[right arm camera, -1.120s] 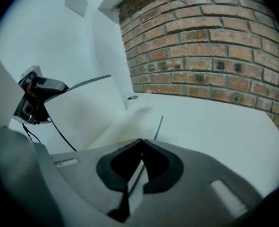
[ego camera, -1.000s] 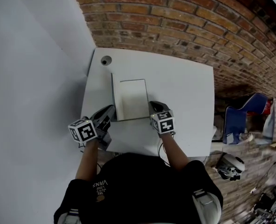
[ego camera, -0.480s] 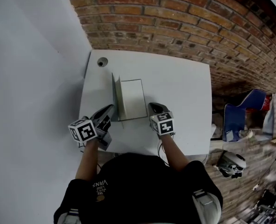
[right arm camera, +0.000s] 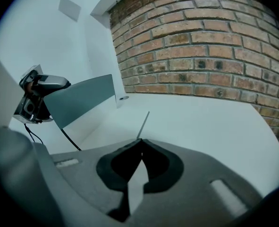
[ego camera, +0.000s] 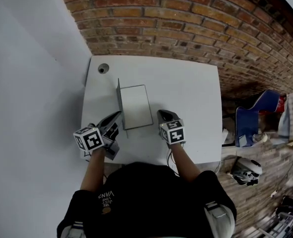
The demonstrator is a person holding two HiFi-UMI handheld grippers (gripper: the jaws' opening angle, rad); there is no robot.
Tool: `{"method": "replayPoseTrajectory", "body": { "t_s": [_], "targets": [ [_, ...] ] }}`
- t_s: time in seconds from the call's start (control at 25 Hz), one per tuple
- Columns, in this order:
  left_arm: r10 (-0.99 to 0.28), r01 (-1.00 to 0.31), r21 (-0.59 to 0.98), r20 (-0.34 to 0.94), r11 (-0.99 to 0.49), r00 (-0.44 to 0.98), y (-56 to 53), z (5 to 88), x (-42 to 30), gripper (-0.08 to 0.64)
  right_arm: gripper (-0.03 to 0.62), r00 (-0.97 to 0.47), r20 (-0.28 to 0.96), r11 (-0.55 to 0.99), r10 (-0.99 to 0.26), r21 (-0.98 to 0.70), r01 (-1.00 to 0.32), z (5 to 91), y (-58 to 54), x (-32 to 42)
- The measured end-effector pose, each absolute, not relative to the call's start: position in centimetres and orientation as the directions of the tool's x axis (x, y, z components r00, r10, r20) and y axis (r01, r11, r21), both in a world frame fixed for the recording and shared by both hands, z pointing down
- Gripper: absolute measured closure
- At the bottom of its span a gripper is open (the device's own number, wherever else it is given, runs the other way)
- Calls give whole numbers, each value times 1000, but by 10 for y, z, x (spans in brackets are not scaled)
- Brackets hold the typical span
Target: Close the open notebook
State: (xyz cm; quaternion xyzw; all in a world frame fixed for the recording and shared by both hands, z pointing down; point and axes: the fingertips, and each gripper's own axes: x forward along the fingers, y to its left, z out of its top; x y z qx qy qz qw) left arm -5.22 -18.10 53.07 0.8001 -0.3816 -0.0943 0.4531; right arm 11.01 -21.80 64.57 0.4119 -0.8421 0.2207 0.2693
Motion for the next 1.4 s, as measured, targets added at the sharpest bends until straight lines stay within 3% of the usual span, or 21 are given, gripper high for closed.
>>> {"method": "replayPoseTrajectory", "body": {
  "t_s": [0.8,1.4],
  "targets": [
    [-629,-490,785,169,-380,759,-194,531,-25,535,595,-481,616,499,-624,-159,-852,635,-214,127],
    [-695,-613,661,189,-433,694,-186,518,-52,535,595,-488,565,514,-665,-127,-849,608,-208,112]
  ]
}}
